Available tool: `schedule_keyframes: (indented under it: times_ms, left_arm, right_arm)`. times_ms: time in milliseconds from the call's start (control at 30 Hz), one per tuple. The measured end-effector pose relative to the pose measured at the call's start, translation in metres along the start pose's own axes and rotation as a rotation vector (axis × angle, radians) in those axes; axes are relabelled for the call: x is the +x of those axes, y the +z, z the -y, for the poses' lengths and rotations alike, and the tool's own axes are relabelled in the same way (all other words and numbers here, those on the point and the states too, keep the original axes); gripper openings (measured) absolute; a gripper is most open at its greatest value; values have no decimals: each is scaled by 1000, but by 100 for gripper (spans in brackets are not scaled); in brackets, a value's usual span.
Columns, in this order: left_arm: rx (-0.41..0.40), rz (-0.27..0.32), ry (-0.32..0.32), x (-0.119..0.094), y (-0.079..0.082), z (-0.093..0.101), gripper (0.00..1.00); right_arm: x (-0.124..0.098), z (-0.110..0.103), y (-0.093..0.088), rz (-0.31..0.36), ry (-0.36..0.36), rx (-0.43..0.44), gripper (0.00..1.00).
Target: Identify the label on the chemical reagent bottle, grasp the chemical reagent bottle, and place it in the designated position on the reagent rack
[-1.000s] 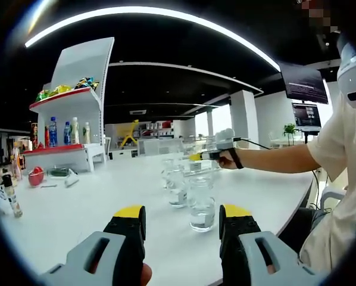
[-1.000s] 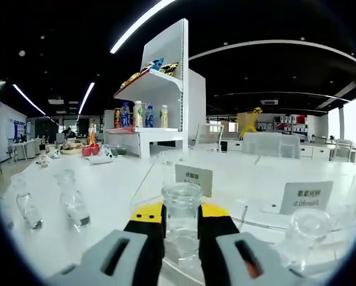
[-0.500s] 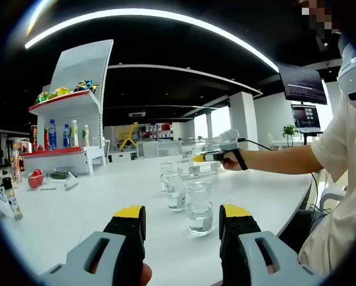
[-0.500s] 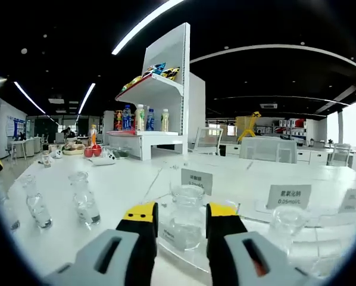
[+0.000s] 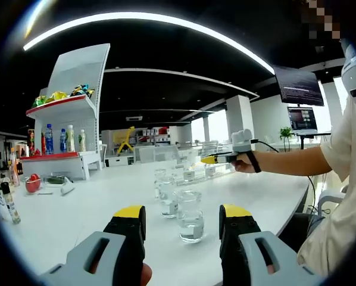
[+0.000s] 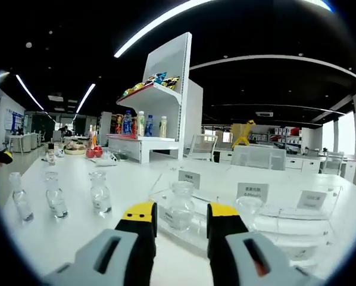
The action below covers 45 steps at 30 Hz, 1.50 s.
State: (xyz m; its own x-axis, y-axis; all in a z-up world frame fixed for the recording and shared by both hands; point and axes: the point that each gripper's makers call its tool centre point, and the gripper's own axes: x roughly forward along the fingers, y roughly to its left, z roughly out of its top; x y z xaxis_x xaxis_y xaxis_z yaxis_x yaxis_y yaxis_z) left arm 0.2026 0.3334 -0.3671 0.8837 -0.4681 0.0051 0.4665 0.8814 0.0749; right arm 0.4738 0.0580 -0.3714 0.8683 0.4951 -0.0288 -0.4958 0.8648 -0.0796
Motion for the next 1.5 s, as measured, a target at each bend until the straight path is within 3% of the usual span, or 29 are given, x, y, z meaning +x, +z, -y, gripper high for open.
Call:
schedule_keyframes:
  times_ms: [400,800,1500]
  left_arm:
    - [2,12,28,-5,6,-1,49]
    - [12,34,22,-8,14,10,49]
    - [50,67,15,-16,37,25,49]
  right_arm:
    - [-67,40,9,18,-65,5,33]
    - [-155,81,38,85,-151,24,33]
    - [-283,92,47,99,-221,-2,34]
